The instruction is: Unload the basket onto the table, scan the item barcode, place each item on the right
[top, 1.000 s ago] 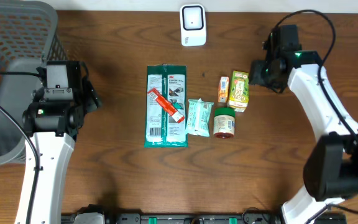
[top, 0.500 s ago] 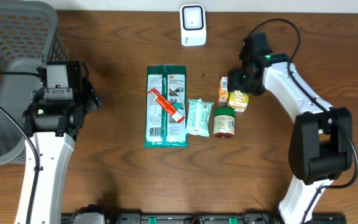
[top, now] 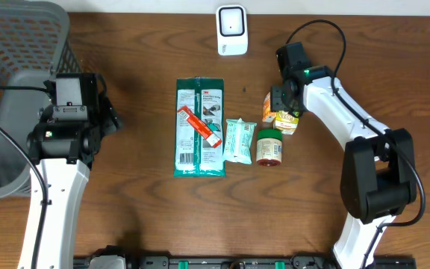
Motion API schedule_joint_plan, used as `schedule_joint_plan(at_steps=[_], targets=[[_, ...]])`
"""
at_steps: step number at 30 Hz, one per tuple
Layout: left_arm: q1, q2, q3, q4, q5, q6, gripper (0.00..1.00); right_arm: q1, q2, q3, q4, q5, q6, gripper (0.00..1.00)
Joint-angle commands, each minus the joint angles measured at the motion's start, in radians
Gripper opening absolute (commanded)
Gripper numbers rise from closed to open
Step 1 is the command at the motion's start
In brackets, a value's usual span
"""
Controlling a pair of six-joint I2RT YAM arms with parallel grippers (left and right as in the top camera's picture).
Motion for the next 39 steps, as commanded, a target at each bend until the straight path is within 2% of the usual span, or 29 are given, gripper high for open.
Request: schedule_joint_plan(at_steps=[1,3,10,27,39], targets=[[0.005,-0.003,0.01,-0.003,-0.013,0.009,0.87,-0.003,0.013,0.001,0.001,0.019,0.017,0.58],[0.005,-0.003,0.01,-0.003,-0.013,0.009,0.87,-0.002,-0.009,0.003,0.0,0.018,0.018,0.55],[0.005,-0.003,0.01,-0.003,-0.013,0.009,0.87,-0.005,-0.099,0.003,-0.015,0.037,0.017,0.58],[0.005,-0.003,0.01,-0.003,-0.013,0.009,0.87,0.047,0.011,-0.001,0.001,0.077,0.018,0.54],[0.005,-0.003,0.01,-0.003,-0.013,0.009,0.87,0.125,0.02,-0.015,0.01,0.254,0.047,0.51]])
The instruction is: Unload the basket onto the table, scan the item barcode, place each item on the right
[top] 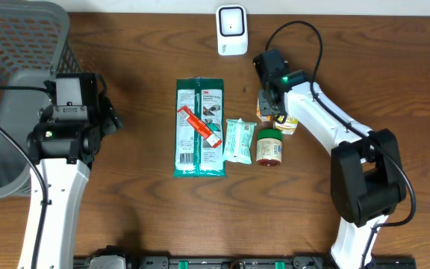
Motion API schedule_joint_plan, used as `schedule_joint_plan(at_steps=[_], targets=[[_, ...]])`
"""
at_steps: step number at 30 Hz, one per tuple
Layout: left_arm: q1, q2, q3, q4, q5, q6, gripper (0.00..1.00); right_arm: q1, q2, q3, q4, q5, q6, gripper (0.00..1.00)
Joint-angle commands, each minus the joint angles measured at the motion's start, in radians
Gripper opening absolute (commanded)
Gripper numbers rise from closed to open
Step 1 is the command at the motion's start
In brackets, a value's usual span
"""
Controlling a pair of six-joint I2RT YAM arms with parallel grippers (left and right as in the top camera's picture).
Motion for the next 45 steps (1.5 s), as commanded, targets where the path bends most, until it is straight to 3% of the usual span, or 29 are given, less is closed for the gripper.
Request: schedule_joint_plan(at_steps=[1,17,25,31,35,45], targets=[[0.005,-0.003,0.01,-0.003,-0.013,0.009,0.87,0.013,0.011,-0.016,0.003,0.091,0.045,0.5],[0.005,-0.003,0.01,-0.003,-0.013,0.009,0.87,0.029,0.011,-0.116,0.155,0.14,0.099,0.5],[0.005,-0.003,0.01,-0.003,-0.013,0.009,0.87,0.011,0.015,-0.116,0.061,0.391,0.08,0.52],[0.005,-0.003,0.01,-0.003,-0.013,0.009,0.87,-0.02,0.015,-0.116,0.03,0.335,0.035,0.56],[0.005,-0.004,0.01,-0.003,-0.013,0.009,0.87,-0.016,0.015,-0.116,0.04,0.253,-0.069,0.56],[0.005,-0.004,0.01,-0.003,-0.013,0.009,0.87,-0.02,0.022,-0.131,0.093,0.263,-0.201,0.55]])
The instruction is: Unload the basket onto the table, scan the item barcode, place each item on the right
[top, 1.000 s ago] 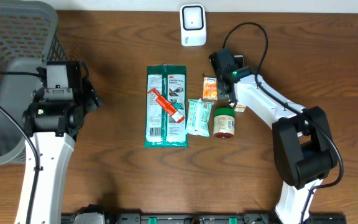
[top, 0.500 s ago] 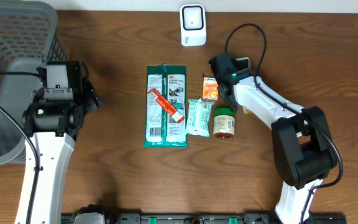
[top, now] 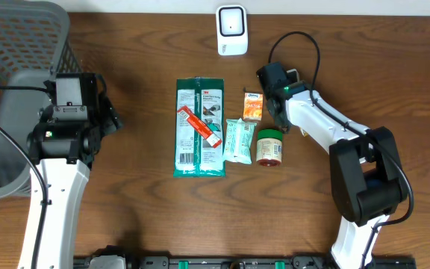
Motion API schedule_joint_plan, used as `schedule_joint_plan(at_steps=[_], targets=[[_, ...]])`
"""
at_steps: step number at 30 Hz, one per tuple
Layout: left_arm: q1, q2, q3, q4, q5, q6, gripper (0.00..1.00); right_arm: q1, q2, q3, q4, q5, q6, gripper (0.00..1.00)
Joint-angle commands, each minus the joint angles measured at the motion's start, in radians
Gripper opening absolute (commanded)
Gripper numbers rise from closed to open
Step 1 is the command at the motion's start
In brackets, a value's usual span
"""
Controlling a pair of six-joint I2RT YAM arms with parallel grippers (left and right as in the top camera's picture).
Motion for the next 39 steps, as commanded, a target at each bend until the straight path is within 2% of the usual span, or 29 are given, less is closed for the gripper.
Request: schedule_joint_plan(at_steps=[1,11,17,21,28,30,32,37,39], targets=[[0.005,-0.003,0.01,-0.003,-0.013,0.009,0.87,-0.005,0.025,-0.012,0.04,0.006,-0.076,0.55],[0.005,-0.003,0.01,-0.003,-0.013,0.009,0.87,-0.003,0.092,-0.013,0.063,0.11,-0.096,0.53],[0.005,-0.003,0.01,-0.003,-0.013,0.009,0.87,0.017,0.09,-0.01,0.031,0.108,-0.042,0.4],[0.005,-0.003,0.01,-0.003,-0.013,0.009,0.87,0.021,0.056,-0.008,0.017,0.05,-0.028,0.23],[0.005,-0.003,0.01,-0.003,-0.013,0.009,0.87,-0.013,-0.028,-0.008,-0.023,-0.029,-0.021,0.17],[0.005,-0.004,0.01,-0.003,-0.013,0.009,0.87,-0.02,-0.03,-0.008,-0.039,-0.03,-0.021,0.24],[0.005,-0.003,0.01,-0.003,-0.013,0.009,0.87,-0.021,-0.028,-0.011,-0.051,-0.05,-0.021,0.4],[0.005,-0.003,0.01,-0.003,-0.013,0.009,0.87,-0.022,-0.024,-0.02,-0.051,-0.058,-0.021,0.53],[0.005,-0.003,0.01,-0.003,-0.013,0.009,0.87,-0.022,-0.023,-0.023,-0.05,-0.057,-0.021,0.63]])
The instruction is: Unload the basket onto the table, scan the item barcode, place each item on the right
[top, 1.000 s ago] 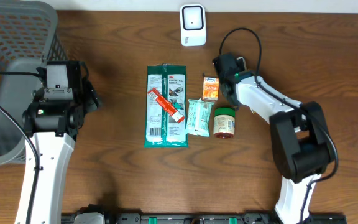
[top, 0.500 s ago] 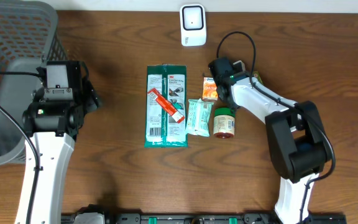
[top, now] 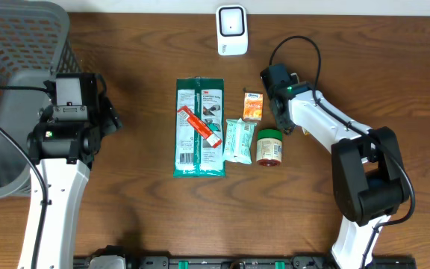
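Note:
The white barcode scanner (top: 231,30) stands at the table's far edge. A small orange box (top: 253,104) lies flat below it, right of the green pack. My right gripper (top: 277,104) hangs just right of the box, a small gap between them, nothing in its fingers; it looks open. My left gripper (top: 109,113) is far to the left beside the basket, its fingers too dark to read.
A large green pack (top: 200,142) carries a red tube (top: 200,125) on top. A teal packet (top: 240,140) and a green-lidded jar (top: 269,146) lie beside it. A grey mesh basket (top: 21,45) fills the left corner.
My right arm has shifted slightly to the right, away from the orange box. The box lies where it was. The left arm has not moved.
My right gripper first held the orange box right of the jar. It then had the box further left, nearer the scanner. Later the box lay flat beside the green pack with the gripper against it, and now the gripper stands apart from it.

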Motion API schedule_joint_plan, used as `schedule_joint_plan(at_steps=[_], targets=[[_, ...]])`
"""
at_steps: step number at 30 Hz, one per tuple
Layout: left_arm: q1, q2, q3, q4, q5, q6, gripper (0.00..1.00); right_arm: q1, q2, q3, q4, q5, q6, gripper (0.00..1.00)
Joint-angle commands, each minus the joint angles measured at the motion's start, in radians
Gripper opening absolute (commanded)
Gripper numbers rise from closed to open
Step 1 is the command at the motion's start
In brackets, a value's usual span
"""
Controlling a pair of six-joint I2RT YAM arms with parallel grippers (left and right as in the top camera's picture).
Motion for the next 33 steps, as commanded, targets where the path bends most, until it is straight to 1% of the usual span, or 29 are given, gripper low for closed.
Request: schedule_joint_plan(at_steps=[1,2,5,9,12,16,20,22,24,25,27,28,33], targets=[[0.005,-0.003,0.01,-0.003,-0.013,0.009,0.87,-0.003,-0.019,-0.018,0.0,0.008,0.009,0.66],[0.005,-0.003,0.01,-0.003,-0.013,0.009,0.87,-0.002,-0.019,-0.021,-0.003,0.026,0.005,0.67],[0.005,-0.003,0.01,-0.003,-0.013,0.009,0.87,0.0,-0.019,-0.043,0.002,0.087,0.002,0.68],[0.005,-0.003,0.01,-0.003,-0.013,0.009,0.87,0.0,-0.019,-0.099,0.045,0.131,0.003,0.61],[0.005,-0.003,0.01,-0.003,-0.013,0.009,0.87,0.0,-0.019,-0.152,0.09,0.18,0.002,0.61],[0.005,-0.003,0.01,-0.003,-0.013,0.009,0.87,0.005,-0.019,-0.167,0.09,0.223,0.002,0.6],[0.005,-0.003,0.01,-0.003,-0.013,0.009,0.87,0.021,-0.019,-0.167,0.1,0.224,0.002,0.5],[0.005,-0.003,0.01,-0.003,-0.013,0.009,0.87,0.026,-0.019,-0.167,0.11,0.192,0.002,0.38],[0.005,-0.003,0.01,-0.003,-0.013,0.009,0.87,0.026,-0.02,-0.163,0.114,0.154,0.003,0.32],[0.005,-0.003,0.01,-0.003,-0.013,0.009,0.87,0.026,-0.021,-0.162,0.113,0.147,0.003,0.27],[0.005,-0.003,0.01,-0.003,-0.013,0.009,0.87,0.026,-0.026,-0.161,0.11,0.142,0.004,0.14],[0.005,-0.003,0.01,-0.003,-0.013,0.009,0.87,0.026,-0.029,-0.161,0.109,0.139,0.011,0.11],[0.005,-0.003,0.01,-0.003,-0.013,0.009,0.87,0.017,-0.062,-0.161,0.107,0.122,0.01,0.06]])
